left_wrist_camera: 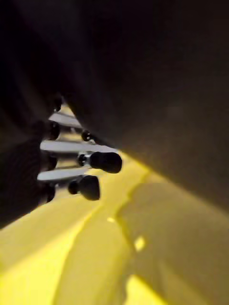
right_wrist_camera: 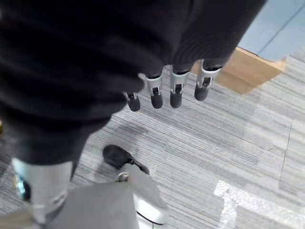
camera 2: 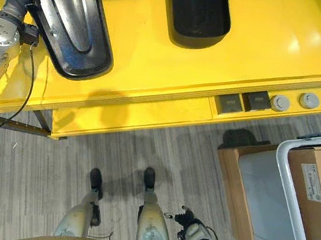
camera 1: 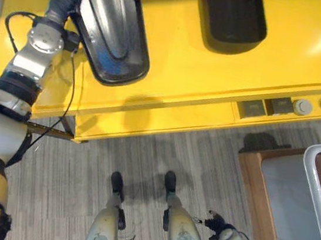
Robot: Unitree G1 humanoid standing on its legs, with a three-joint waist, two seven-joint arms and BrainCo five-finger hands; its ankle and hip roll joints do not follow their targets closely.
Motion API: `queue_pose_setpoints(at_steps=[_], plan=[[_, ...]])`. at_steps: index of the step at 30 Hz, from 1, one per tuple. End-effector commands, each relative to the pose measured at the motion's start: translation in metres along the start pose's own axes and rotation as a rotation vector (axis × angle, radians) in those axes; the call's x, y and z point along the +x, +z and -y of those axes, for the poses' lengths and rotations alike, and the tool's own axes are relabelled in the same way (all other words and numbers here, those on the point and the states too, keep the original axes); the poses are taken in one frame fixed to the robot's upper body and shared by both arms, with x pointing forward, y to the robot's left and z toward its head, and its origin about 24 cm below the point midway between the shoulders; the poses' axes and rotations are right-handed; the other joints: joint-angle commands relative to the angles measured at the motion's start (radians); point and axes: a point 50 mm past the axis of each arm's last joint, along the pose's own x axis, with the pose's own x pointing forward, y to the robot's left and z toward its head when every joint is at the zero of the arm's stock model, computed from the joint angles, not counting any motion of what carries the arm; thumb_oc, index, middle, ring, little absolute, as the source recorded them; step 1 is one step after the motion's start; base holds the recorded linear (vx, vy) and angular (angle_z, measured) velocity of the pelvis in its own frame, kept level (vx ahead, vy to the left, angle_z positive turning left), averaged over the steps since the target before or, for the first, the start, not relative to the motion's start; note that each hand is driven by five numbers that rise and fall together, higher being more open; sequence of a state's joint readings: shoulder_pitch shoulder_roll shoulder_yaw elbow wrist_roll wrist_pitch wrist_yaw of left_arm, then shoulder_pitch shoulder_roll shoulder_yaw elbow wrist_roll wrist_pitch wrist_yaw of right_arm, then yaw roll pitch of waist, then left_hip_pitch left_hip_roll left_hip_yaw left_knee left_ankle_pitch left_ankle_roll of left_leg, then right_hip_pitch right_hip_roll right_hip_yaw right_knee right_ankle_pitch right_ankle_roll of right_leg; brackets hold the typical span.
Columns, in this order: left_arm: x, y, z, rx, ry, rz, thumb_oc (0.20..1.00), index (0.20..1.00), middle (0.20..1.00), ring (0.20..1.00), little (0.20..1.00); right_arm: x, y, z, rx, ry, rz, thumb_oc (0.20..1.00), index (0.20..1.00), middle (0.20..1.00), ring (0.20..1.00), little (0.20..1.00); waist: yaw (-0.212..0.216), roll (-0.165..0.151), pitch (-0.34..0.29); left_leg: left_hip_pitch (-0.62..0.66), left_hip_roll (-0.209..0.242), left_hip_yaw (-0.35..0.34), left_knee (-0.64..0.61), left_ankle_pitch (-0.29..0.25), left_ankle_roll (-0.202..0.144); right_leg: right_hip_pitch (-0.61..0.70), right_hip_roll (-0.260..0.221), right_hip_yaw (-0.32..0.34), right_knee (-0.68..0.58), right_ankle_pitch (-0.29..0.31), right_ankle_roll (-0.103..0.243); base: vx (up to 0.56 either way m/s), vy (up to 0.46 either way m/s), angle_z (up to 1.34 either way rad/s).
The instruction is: Move parts from the plastic box to the shelf.
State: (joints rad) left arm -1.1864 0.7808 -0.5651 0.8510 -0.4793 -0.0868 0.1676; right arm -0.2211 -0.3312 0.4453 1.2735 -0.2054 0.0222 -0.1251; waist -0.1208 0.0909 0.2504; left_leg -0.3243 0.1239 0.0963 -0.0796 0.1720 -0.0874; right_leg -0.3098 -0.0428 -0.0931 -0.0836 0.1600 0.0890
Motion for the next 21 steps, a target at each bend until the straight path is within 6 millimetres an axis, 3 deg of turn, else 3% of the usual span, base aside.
queue_pose_setpoints(at_steps=[1, 7, 11, 21], plan=[[0.005, 0.020, -0.053, 0.041, 0.154, 0.040, 0.200, 0.200, 0.200, 0.200, 0.200, -0.002, -0.004, -0.015, -0.070, 0.015, -0.038, 1.000, 1.000, 1.000, 1.000, 1.000, 0.023, -0.044, 0.005, 0.070, -0.027, -0.062, -0.008, -0.128, 0.002, -0.002, -0.026, -0.032, -0.004, -0.080, 0.058, 0.00, -0.015, 0.12], [0.005, 0.013, -0.063, 0.207, 0.120, -0.011, 0.200, 0.200, 0.200, 0.200, 0.200, -0.002, -0.006, -0.014, -0.060, 0.012, -0.045, 1.000, 1.000, 1.000, 1.000, 1.000, 0.029, -0.039, 0.014, 0.052, -0.021, -0.072, -0.008, -0.119, -0.004, -0.012, -0.024, -0.046, -0.004, -0.082, 0.056, 0.00, -0.018, 0.11], [0.005, 0.012, -0.065, 0.227, 0.123, -0.018, 0.200, 0.200, 0.200, 0.200, 0.200, -0.002, -0.005, -0.015, -0.054, 0.014, -0.045, 1.000, 1.000, 1.000, 1.000, 1.000, 0.028, -0.041, 0.013, 0.046, -0.016, -0.072, -0.008, -0.116, -0.008, -0.016, -0.022, -0.047, -0.004, -0.084, 0.054, 0.00, -0.011, 0.03], [0.013, 0.028, -0.064, 0.307, 0.137, -0.002, 0.200, 0.200, 0.200, 0.200, 0.200, -0.001, 0.000, -0.014, 0.001, 0.004, -0.022, 1.000, 1.000, 1.000, 1.000, 1.000, 0.014, -0.050, 0.014, 0.027, -0.013, -0.072, -0.008, -0.113, -0.011, -0.033, -0.018, -0.044, -0.004, -0.077, 0.057, 0.00, -0.003, 0.01]])
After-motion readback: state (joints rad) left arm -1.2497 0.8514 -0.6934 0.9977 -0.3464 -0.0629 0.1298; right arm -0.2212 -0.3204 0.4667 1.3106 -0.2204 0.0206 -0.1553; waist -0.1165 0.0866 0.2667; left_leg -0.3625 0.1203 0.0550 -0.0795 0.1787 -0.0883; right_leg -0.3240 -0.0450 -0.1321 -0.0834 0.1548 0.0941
